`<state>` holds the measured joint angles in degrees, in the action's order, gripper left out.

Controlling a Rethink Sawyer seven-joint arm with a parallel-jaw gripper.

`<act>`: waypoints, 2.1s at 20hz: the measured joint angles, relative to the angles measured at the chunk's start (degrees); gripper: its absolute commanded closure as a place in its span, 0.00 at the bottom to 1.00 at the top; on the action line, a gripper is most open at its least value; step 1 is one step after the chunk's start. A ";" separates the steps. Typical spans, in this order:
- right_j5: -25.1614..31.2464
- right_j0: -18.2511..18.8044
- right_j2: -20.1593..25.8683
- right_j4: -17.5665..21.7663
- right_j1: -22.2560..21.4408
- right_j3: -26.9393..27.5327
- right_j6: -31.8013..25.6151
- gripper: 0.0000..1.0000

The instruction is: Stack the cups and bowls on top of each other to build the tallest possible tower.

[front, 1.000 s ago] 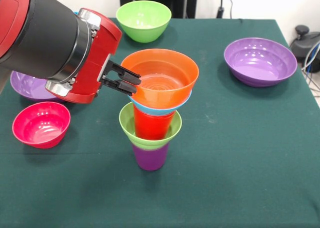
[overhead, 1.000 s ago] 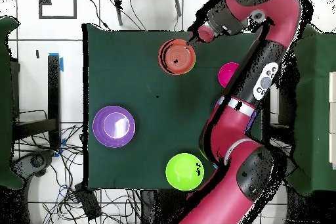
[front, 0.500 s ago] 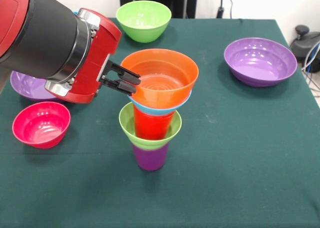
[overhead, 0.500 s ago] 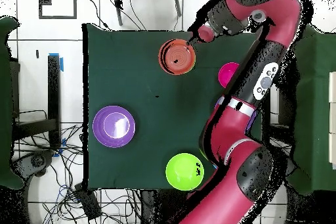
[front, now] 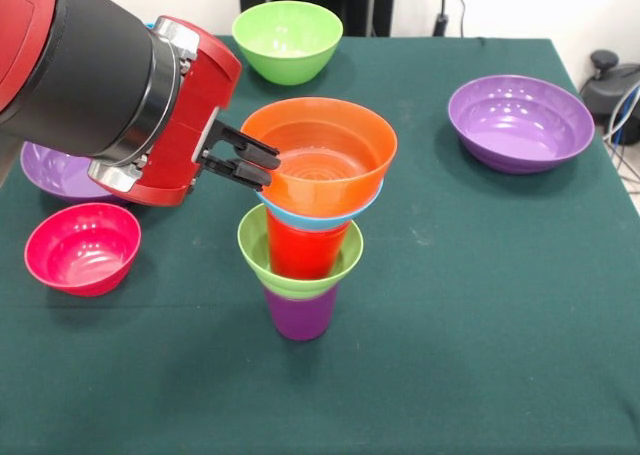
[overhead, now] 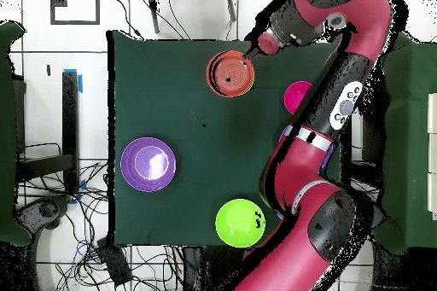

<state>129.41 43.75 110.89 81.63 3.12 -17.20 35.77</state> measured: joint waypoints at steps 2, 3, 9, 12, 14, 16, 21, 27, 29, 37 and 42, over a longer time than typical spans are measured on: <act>0.00 0.00 0.00 0.00 0.00 0.00 0.00 1.00; 0.00 0.00 0.00 0.00 0.00 0.00 0.00 1.00; 0.00 0.00 0.00 0.00 0.00 0.00 0.00 1.00; 0.00 0.00 0.00 0.00 0.00 0.00 0.00 1.00; 0.00 0.00 0.00 0.00 0.00 0.00 0.00 1.00; 0.00 0.00 0.00 0.00 0.00 0.00 0.01 0.00; 0.00 0.00 0.00 -0.01 0.00 0.00 0.01 0.00; 0.00 0.02 0.00 -0.01 0.00 0.00 0.01 0.00; 0.00 0.03 0.00 -0.01 0.00 0.00 0.01 0.00; 0.00 0.14 0.00 -0.01 0.00 0.00 0.01 0.00; 0.00 0.15 0.00 -0.02 0.00 -0.01 0.01 0.00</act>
<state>129.41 43.90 110.89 81.60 3.12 -17.21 35.78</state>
